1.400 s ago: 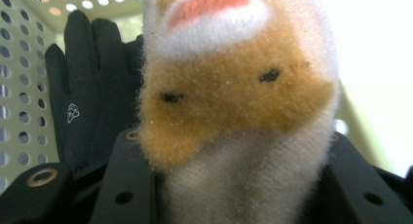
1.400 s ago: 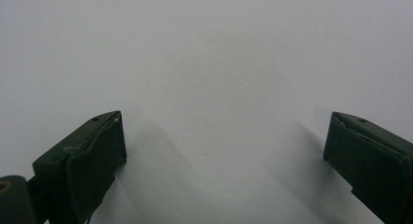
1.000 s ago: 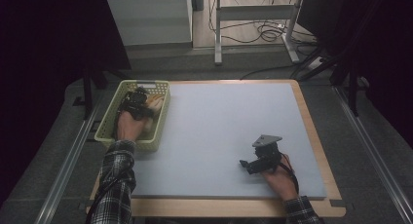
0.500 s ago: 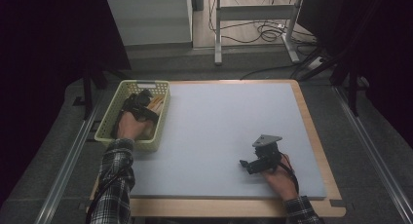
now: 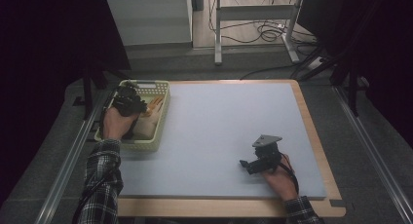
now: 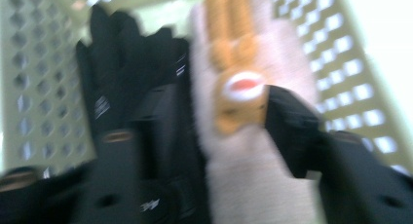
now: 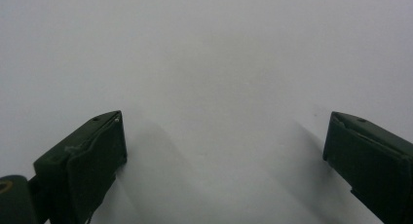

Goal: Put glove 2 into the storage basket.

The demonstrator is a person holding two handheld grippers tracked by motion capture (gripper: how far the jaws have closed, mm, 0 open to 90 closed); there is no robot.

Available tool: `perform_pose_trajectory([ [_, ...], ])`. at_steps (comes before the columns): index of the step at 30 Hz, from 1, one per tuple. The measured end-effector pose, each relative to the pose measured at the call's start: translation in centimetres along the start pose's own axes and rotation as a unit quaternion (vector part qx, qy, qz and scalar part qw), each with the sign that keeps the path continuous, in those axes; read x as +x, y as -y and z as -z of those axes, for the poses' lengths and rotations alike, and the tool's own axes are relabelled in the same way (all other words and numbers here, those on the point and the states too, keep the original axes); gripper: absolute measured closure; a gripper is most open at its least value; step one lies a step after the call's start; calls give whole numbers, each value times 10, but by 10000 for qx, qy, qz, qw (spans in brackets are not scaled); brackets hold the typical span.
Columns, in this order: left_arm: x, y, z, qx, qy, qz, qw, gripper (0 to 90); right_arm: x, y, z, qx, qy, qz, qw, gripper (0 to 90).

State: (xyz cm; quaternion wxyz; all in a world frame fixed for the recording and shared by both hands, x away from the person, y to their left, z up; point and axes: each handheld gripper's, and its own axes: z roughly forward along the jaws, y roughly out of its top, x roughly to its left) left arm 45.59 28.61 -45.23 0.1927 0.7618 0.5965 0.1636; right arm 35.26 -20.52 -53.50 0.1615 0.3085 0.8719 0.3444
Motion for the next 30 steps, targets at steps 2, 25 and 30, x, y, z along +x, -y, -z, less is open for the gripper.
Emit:
perform_pose_trajectory([
  [2,5,5,-8,140,16,68,9999,664,0,0,0,1,-4,-5,10000,17],
  [25,10,11,-35,237,154,166,9995,608,0,0,0,-4,4,2,10000,17],
  [30,12,15,-29,60,156,183,9997,496,0,0,0,-9,11,9,10000,17],
])
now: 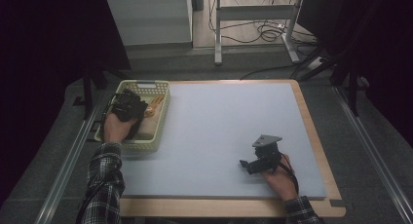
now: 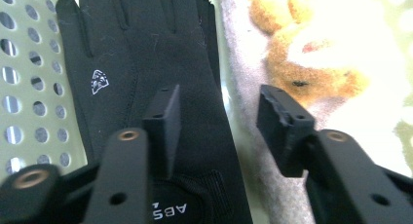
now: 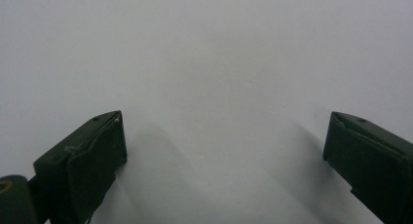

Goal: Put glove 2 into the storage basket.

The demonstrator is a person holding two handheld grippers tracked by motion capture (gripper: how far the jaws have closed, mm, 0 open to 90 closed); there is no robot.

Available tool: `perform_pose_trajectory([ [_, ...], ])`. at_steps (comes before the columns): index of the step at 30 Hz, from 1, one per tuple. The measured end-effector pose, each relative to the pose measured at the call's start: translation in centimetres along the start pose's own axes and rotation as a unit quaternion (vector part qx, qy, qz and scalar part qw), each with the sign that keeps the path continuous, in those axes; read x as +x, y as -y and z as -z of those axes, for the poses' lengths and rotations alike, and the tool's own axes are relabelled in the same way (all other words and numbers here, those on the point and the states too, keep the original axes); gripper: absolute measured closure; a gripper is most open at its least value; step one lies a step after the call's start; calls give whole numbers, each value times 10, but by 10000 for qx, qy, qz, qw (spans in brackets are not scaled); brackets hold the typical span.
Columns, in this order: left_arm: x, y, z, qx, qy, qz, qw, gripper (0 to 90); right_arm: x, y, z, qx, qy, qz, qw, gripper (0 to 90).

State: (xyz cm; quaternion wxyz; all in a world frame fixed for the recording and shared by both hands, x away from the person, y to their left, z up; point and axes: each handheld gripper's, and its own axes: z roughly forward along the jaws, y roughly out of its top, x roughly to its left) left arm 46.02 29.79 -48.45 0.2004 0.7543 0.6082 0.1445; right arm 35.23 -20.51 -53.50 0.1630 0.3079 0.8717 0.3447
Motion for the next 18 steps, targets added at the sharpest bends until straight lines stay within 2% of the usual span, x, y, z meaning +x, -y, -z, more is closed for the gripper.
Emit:
perform_pose_trajectory([
  [8,-1,4,13,-405,110,35,9991,375,0,0,0,-8,1,-12,10000,17],
  [18,2,10,23,-567,155,-39,9983,267,1,0,0,-9,4,-6,10000,17],
])
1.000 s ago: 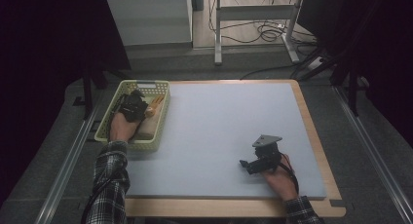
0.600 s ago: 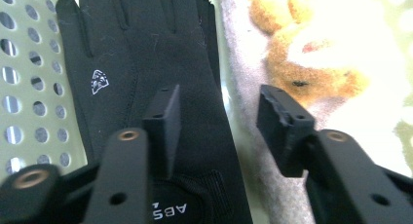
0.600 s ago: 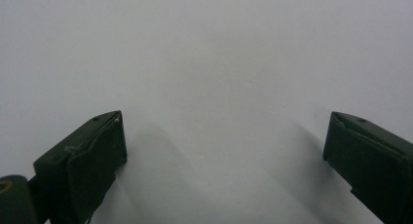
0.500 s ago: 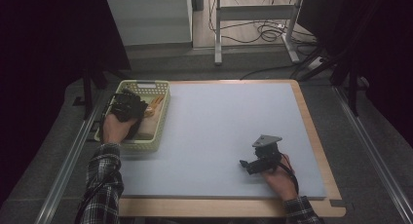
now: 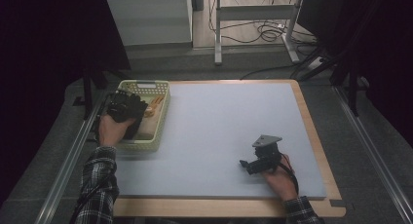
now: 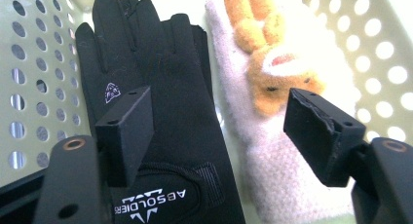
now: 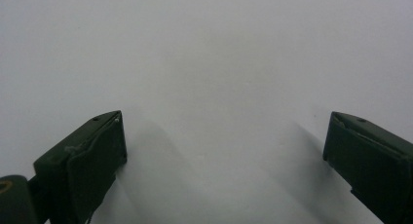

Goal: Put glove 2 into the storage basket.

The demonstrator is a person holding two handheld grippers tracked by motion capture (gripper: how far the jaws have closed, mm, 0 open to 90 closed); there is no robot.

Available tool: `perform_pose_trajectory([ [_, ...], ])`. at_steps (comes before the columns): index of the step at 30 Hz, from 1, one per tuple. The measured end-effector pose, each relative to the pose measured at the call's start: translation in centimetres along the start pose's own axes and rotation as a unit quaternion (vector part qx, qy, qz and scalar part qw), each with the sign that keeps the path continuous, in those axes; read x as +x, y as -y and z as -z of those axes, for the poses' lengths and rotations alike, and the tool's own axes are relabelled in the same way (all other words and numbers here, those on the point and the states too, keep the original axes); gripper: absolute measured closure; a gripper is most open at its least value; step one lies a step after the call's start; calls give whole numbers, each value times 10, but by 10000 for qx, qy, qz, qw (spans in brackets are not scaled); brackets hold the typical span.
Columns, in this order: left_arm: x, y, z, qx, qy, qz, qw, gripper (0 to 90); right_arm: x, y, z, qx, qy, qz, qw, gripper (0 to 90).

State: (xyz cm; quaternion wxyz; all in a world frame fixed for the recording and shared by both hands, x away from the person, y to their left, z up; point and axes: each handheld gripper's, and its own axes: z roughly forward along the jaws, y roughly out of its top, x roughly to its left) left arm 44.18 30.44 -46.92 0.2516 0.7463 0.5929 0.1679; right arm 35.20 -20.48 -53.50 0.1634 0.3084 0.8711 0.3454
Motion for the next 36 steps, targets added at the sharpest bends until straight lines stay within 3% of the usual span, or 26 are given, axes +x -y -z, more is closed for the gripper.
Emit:
perform_pose_trajectory([
  [8,1,6,6,-100,64,-10,9999,194,0,0,0,-4,5,7,10000,17],
  [19,3,16,14,-375,307,75,9988,120,0,0,0,-10,15,14,10000,17],
  [36,-1,30,25,-736,658,143,9950,77,1,0,1,-11,37,34,10000,17],
])
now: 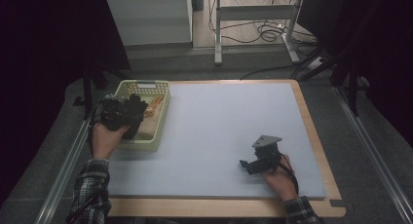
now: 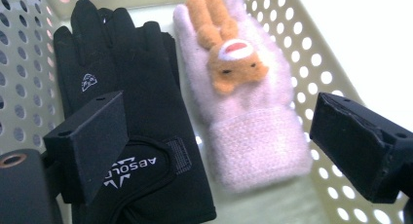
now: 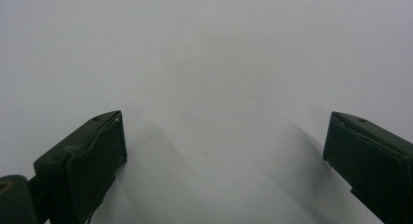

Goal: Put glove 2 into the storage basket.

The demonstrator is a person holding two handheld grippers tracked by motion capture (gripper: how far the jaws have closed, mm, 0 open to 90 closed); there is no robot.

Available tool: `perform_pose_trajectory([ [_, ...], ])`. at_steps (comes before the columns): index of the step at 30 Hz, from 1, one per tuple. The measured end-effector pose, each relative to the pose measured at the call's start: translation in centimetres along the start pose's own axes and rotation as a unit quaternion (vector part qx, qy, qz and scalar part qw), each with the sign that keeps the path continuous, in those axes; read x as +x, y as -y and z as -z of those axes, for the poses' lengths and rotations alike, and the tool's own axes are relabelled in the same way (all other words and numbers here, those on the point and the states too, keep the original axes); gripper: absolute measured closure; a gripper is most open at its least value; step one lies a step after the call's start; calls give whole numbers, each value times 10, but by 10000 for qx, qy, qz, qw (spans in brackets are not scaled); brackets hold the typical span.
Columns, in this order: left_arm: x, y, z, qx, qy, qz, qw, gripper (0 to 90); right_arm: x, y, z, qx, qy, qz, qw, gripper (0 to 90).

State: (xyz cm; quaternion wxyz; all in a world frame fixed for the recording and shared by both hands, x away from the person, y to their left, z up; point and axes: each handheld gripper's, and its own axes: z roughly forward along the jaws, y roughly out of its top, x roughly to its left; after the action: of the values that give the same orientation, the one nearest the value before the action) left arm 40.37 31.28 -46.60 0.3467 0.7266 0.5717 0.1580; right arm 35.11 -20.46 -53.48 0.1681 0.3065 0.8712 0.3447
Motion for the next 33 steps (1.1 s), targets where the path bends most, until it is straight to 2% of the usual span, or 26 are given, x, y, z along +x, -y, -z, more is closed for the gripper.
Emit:
perform_pose_trajectory([
  [10,-9,4,10,-139,198,-125,9996,53,0,0,0,1,11,9,10000,17],
  [15,-15,5,14,-132,215,-279,9993,41,0,0,0,0,14,11,10000,17],
  [33,-37,11,26,-341,348,-667,9966,21,1,0,0,-1,15,10,10000,17],
])
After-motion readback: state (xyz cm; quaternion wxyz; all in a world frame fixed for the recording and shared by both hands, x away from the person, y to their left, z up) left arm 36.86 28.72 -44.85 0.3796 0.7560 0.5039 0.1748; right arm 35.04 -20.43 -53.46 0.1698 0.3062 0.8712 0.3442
